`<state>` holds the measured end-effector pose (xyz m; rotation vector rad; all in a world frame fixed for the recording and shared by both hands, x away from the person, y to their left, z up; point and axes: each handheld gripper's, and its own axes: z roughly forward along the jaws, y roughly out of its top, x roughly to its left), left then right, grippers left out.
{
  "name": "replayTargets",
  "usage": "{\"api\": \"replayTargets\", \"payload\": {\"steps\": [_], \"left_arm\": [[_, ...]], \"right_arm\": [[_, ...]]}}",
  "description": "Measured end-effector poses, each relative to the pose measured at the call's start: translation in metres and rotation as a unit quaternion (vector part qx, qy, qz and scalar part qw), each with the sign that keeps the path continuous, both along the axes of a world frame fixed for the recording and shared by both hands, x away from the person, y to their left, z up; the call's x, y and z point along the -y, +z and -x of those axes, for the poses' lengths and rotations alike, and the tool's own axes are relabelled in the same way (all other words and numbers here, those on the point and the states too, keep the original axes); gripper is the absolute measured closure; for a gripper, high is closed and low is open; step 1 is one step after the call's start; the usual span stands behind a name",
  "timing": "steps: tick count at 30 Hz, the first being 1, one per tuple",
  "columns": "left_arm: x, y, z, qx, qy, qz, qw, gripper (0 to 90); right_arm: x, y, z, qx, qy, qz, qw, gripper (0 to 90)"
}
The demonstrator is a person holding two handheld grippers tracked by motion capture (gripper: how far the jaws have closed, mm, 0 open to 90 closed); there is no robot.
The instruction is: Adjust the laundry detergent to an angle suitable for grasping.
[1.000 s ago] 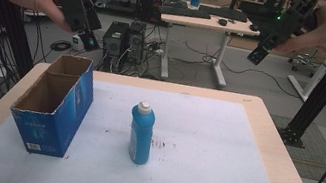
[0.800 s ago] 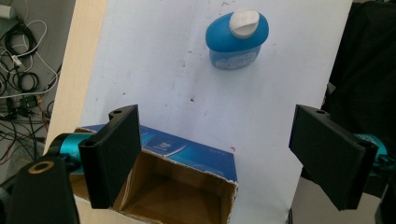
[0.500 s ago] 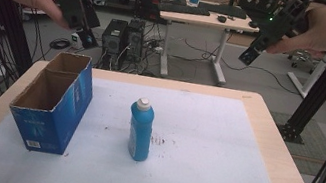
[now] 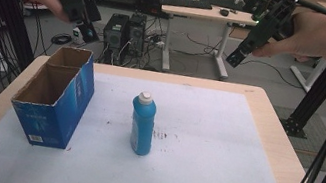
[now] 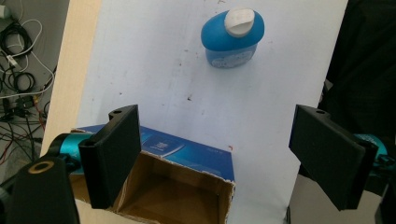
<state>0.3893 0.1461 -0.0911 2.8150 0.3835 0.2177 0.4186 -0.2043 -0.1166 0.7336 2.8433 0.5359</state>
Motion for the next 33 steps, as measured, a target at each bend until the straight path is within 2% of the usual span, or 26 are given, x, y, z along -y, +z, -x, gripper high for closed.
{"api": "replayTargets", "payload": {"steps": [21,33], "left_arm": [[0.002,-0.003,0.001,-0.001,-0.002,0.001,1.0,17.0],[0.005,-0.004,0.002,-0.001,-0.007,0.0,1.0,17.0]], "right_arm": [[-0.03,-0.032,0.008,-0.003,0.016,-0.005,0.9999,17.6],[-0.048,-0.056,0.015,-0.01,0.03,-0.015,0.9994,17.6]]}}
